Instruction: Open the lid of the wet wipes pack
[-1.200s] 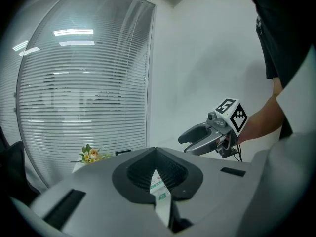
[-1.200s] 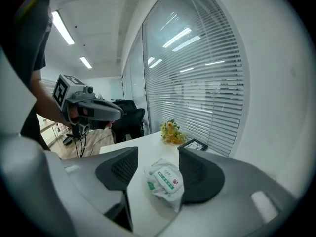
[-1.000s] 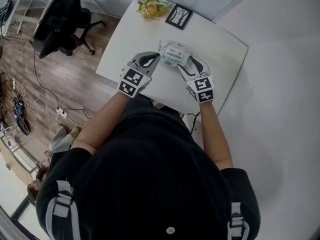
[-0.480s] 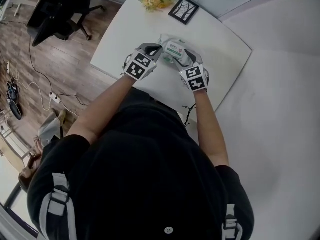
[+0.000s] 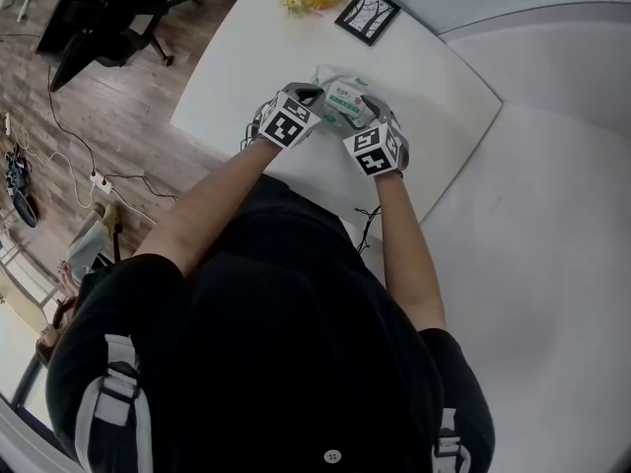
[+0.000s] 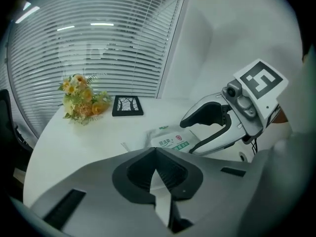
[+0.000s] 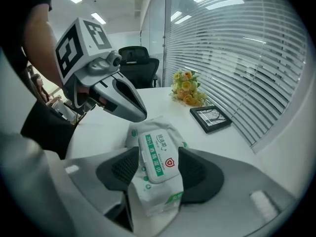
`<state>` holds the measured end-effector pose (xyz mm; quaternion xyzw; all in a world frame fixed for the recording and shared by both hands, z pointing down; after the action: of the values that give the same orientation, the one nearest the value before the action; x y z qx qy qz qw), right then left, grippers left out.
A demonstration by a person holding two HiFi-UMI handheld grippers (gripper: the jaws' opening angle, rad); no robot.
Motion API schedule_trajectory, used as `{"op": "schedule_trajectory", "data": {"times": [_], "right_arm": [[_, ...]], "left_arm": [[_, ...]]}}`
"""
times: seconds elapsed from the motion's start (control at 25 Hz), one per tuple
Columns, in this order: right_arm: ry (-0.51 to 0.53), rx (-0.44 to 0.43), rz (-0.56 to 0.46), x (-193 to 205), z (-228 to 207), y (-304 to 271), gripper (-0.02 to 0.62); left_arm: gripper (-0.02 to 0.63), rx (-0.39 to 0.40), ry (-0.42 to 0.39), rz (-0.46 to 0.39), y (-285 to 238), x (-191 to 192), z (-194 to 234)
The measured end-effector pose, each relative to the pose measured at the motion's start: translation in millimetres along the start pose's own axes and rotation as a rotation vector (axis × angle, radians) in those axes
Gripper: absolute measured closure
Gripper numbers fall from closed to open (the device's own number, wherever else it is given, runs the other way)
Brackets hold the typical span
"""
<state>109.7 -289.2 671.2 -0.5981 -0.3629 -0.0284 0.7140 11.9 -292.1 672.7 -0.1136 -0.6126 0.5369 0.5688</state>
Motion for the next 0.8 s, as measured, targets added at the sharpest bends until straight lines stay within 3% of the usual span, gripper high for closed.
{"op": "schedule_trajectory", "data": {"times": [0.48,0.8], "right_arm": [[0.180,-0.007,0.136,7,3,-34,0.331],[0.186,0.001,0.118,-5,0,-30,0.332]], "left_arm": [[0.598,0.009,0.032,0.078,-29,9,9],[0.598,-0.016,0.002,0.093,-35,12,11]]}}
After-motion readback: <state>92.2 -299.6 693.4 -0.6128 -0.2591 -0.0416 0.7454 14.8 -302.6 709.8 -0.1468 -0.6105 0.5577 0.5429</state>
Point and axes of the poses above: the fingertips, and each gripper's own axes: y backward along the fingers, z to its left, x out of its underside, the point moved 4 cm from there along y, backward along the fingers, and after that the axes turned 4 degrees about z, right-handed, at the moved point
